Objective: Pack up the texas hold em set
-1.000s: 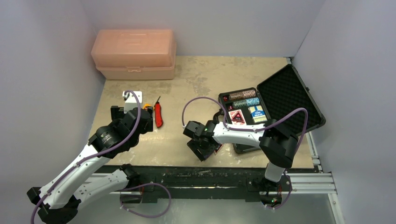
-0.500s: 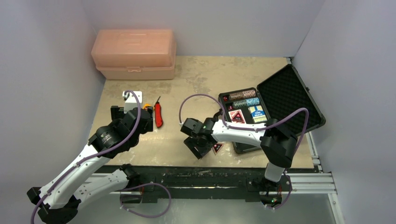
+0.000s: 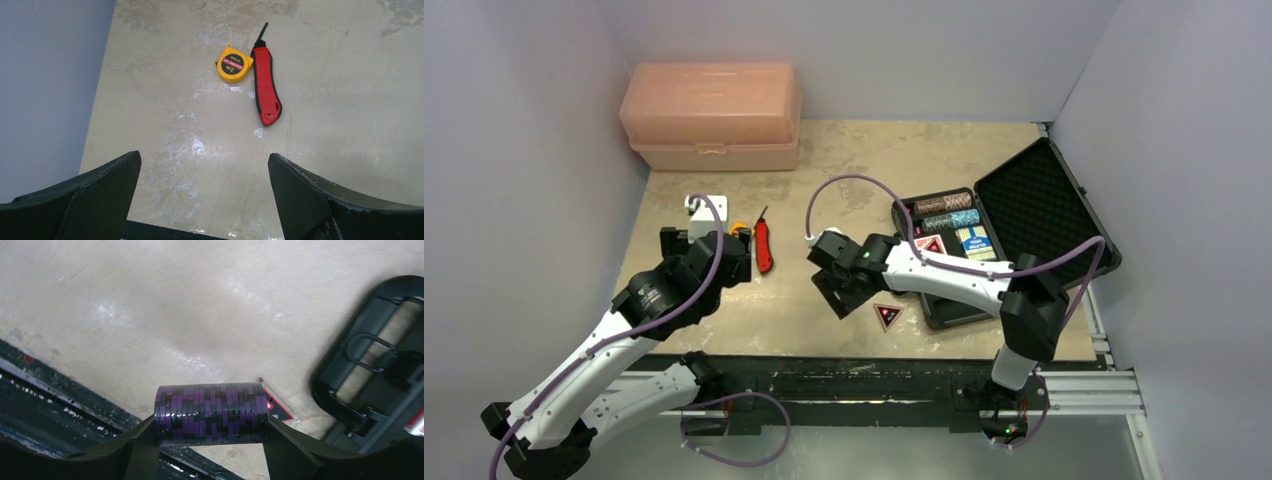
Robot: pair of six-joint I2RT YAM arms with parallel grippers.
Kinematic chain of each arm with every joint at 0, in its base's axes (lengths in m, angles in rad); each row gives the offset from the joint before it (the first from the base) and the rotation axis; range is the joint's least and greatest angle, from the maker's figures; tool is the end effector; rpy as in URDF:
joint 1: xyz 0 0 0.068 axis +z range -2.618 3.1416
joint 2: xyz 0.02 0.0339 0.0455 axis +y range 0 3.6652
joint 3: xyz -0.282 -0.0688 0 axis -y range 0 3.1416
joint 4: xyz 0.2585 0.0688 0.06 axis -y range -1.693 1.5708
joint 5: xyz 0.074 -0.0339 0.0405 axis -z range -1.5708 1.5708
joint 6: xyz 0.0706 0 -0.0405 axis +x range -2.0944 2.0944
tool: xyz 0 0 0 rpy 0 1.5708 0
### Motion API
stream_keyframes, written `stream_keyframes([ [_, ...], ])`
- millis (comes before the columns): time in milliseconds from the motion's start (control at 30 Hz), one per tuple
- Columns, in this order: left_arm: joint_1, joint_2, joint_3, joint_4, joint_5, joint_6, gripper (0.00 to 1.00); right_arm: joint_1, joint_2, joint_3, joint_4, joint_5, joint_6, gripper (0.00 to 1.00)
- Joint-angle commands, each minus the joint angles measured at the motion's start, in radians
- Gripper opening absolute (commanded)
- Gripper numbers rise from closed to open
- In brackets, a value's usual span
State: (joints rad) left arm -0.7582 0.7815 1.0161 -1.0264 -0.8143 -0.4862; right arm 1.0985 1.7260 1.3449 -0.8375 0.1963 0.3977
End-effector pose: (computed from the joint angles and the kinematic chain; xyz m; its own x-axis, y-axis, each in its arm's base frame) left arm 0.1394 -0.0613 0.3434 -0.5040 0.0356 -0.8630 -0.1522 0.9799 0.1293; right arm 0.1830 0.3279 0.2172 -0.7201 -0.5746 -0.3889 -0.6117 0.7903 -0.0352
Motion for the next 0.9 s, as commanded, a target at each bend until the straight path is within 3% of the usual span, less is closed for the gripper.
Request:
stream_keyframes([
  [0, 0.008, -0.014, 0.011, 0.026, 0.001, 0.012, 0.99, -0.102, -0.107, 0.049, -0.038, 0.116, 0.051, 0.27],
  [400, 0.008, -0.016, 0.008, 0.037, 0.021, 0.02, 0.99, -0.424, -0.292, -0.051, -0.093, 0.226, 0.102, 0.28],
  [867, 0.008, -0.003, 0.004, 0.047, 0.042, 0.025, 0.99, -0.677, -0.444, -0.226, -0.149, 0.362, 0.347, 0.25],
])
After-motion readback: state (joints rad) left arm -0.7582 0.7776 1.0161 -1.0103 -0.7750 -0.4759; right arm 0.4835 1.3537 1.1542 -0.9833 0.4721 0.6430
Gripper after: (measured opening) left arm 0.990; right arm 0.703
